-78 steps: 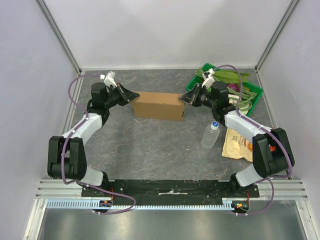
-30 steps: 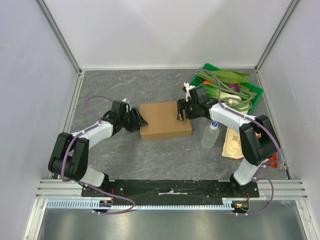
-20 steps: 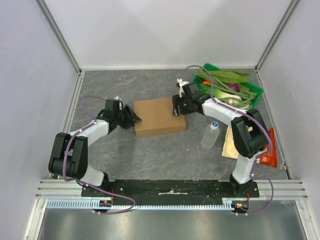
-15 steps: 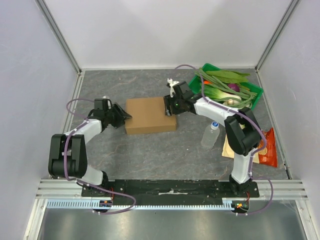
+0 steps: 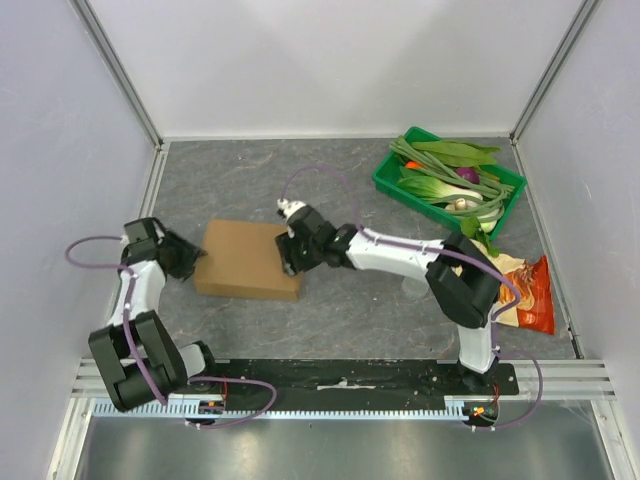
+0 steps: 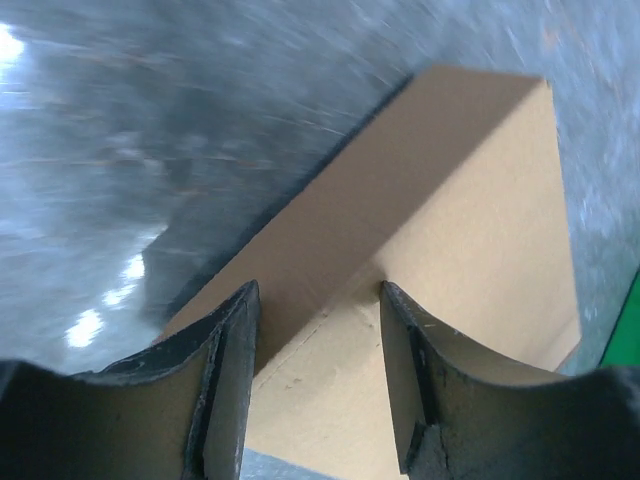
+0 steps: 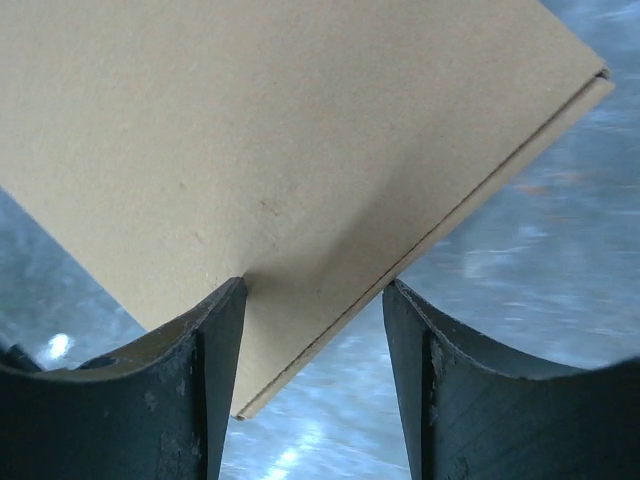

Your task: Fold the paper box

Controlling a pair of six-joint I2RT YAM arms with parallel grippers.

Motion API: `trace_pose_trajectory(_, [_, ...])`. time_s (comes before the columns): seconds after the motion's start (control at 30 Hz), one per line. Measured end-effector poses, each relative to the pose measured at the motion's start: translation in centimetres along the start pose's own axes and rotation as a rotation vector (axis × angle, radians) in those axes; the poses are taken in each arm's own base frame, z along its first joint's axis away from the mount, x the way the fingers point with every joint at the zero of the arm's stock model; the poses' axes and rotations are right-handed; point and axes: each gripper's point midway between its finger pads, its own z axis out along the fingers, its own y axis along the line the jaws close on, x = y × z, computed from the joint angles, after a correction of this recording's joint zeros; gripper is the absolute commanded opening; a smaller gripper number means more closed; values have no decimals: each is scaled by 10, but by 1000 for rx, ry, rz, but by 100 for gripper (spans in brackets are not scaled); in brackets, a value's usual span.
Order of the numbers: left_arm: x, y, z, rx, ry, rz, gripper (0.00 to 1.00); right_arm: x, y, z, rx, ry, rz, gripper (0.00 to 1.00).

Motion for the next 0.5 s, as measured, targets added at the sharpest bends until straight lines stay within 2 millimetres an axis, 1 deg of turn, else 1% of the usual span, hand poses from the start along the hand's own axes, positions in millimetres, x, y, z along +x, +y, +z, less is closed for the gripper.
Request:
trace_pose_trajectory(0.03, [-6, 11, -6, -25, -21, -32, 55, 5, 13, 1, -15, -3, -4, 63])
trace_pose_trajectory(0.07, [-14, 22, -13, -55, -52, -61, 54, 12, 32, 2, -35, -12, -12, 62])
trace_pose_trajectory(0.2, [-33, 49, -34, -148, -171, -118, 54, 27, 73, 1, -90, -19, -2, 61])
trace_pose_trajectory(0.3, [-39, 71, -48, -227, -240, -162, 50, 40, 100, 2, -140, -9, 12, 61])
trace_pose_trajectory(0.33, [-40, 79, -52, -261, -266, -184, 47, 44, 106, 2, -152, -3, 13, 61])
trace_pose_trajectory(0.4, [-43, 93, -63, -323, -316, -249, 44, 52, 122, 1, -189, 12, 14, 61])
trace_pose_trajectory(0.47, [-41, 102, -71, -371, -351, -314, 44, 61, 136, -1, -230, 29, 9, 61])
trace_pose_trajectory(0.5, [-37, 105, -73, -384, -353, -348, 43, 64, 144, -1, -257, 37, 10, 61])
